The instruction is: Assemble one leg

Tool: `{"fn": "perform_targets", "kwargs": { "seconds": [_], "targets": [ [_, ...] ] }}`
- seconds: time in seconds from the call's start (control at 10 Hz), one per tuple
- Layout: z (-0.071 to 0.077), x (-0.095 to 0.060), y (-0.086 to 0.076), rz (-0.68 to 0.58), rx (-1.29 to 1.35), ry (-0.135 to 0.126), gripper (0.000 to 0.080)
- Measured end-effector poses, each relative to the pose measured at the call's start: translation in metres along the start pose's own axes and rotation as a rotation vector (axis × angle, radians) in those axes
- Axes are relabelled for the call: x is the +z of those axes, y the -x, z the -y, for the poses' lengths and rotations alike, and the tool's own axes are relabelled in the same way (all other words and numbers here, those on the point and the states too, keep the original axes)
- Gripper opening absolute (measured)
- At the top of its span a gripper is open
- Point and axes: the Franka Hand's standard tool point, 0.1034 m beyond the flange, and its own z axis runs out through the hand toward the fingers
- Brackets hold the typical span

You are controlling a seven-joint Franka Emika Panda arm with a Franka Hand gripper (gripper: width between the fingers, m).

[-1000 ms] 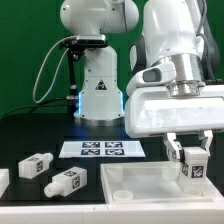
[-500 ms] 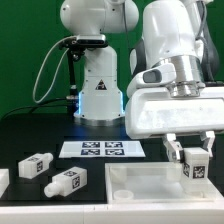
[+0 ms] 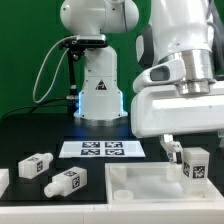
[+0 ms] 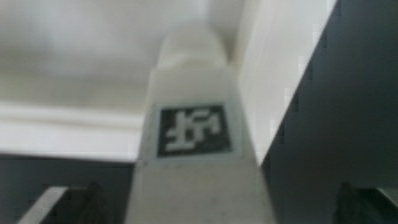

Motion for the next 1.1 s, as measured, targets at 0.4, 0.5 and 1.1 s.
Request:
{"fn": "perform_targets", "kwargs": {
  "seconds": [0.4,0.5,1.1],
  "targets": [
    [-0.008,0.002,0.004,0.253,-0.002,-0.017,0.0649],
    [-0.016,0.005,0.009,0.262,-0.012,-0.016,0.0649],
    [-0.018,0.007,0.012,0.266,0.210,0.012,0.0391]
  ]
}}
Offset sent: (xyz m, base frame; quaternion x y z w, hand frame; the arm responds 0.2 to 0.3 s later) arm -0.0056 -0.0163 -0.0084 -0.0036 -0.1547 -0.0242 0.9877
